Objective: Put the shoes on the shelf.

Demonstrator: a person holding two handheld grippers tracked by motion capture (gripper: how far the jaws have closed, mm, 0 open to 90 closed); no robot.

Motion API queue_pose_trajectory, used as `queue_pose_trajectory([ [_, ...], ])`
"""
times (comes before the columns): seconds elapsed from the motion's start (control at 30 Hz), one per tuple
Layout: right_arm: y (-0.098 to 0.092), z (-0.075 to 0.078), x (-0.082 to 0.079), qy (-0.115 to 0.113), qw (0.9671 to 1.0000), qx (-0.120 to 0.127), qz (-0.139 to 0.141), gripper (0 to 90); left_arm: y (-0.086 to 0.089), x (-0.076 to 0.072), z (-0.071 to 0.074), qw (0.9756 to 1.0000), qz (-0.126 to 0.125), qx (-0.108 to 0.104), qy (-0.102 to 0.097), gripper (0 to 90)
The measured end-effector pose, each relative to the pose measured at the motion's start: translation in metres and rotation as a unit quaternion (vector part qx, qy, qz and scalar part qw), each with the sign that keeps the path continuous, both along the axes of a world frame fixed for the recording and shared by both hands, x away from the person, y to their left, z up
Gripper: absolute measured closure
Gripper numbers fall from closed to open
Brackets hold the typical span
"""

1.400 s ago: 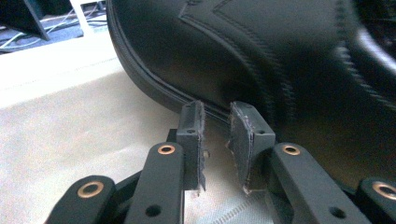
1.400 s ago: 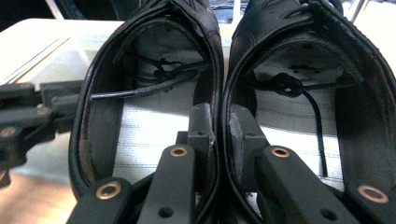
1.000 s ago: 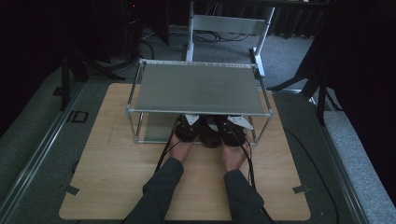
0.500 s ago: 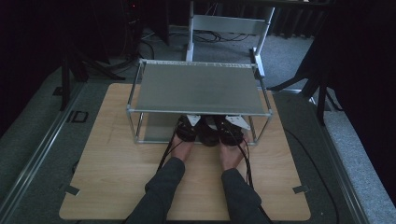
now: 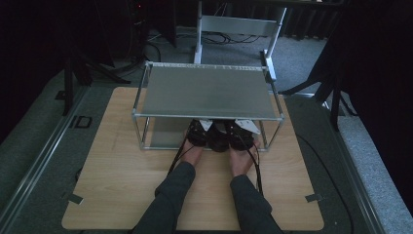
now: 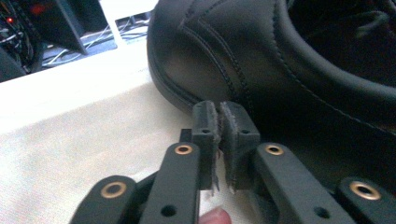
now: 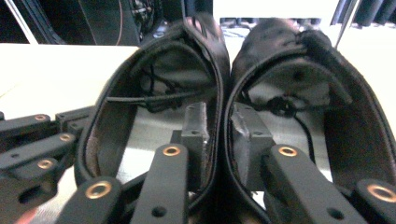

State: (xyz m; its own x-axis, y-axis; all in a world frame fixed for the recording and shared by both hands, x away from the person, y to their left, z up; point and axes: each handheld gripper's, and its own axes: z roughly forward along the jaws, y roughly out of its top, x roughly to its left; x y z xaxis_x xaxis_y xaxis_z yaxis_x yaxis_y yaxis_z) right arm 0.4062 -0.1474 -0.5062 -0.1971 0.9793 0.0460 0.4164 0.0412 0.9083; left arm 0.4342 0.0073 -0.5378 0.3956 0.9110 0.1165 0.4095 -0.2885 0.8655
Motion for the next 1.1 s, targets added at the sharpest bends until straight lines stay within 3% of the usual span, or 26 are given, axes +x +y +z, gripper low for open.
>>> queue_pose_trajectory([
  [0.07, -0.002, -0.001, 0.002, -0.024, 0.9997, 0.003, 0.009, 67.1, -0.001, 0.001, -0.005, 0.9999, 0.007, 0.007, 0.007, 79.8],
  [0.2, -0.006, -0.001, 0.000, -0.026, 0.9989, 0.018, 0.036, 56.7, 0.004, 0.004, -0.008, 0.9999, 0.003, 0.003, 0.014, 75.7],
  [0.3, -0.011, 0.005, -0.008, -0.032, 0.9972, 0.034, 0.058, 56.4, 0.005, 0.003, -0.009, 0.9998, 0.011, 0.002, 0.018, 73.4],
  [0.4, -0.018, 0.015, -0.022, -0.058, 0.9949, 0.025, 0.078, 54.7, 0.006, 0.004, -0.010, 0.9998, 0.004, 0.006, 0.020, 72.0],
  [0.5, -0.037, 0.025, -0.039, -0.077, 0.9931, 0.036, 0.080, 54.6, 0.008, 0.004, -0.013, 0.9995, 0.004, 0.001, 0.032, 68.3],
  [0.6, -0.056, 0.029, -0.049, -0.078, 0.9940, 0.021, 0.074, 53.7, 0.010, 0.003, -0.016, 0.9990, -0.001, -0.004, 0.046, 66.1],
  [0.7, -0.074, 0.024, -0.052, -0.053, 0.9968, 0.011, 0.059, 53.1, 0.015, 0.000, -0.014, 0.9981, -0.006, -0.002, 0.061, 62.4],
  [0.8, -0.089, 0.015, -0.053, -0.017, 0.9986, 0.013, 0.048, 52.6, 0.024, -0.008, -0.009, 0.9970, -0.012, -0.020, 0.075, 60.2],
  [0.87, -0.097, 0.010, -0.054, 0.008, 0.9990, 0.015, 0.042, 51.7, 0.030, -0.016, -0.007, 0.9947, -0.025, -0.029, 0.095, 59.1],
  [0.9, -0.101, 0.007, -0.054, 0.030, 0.9985, 0.016, 0.042, 51.6, 0.032, -0.019, -0.006, 0.9942, -0.030, -0.029, 0.099, 57.8],
  [1.0, -0.108, 0.002, -0.057, 0.063, 0.9971, 0.007, 0.043, 50.6, 0.041, -0.034, -0.003, 0.9921, -0.048, -0.036, 0.110, 56.4],
  [1.1, -0.112, -0.004, -0.058, 0.107, 0.9926, -0.005, 0.058, 48.5, 0.048, -0.048, 0.000, 0.9892, -0.066, -0.036, 0.125, 55.1],
])
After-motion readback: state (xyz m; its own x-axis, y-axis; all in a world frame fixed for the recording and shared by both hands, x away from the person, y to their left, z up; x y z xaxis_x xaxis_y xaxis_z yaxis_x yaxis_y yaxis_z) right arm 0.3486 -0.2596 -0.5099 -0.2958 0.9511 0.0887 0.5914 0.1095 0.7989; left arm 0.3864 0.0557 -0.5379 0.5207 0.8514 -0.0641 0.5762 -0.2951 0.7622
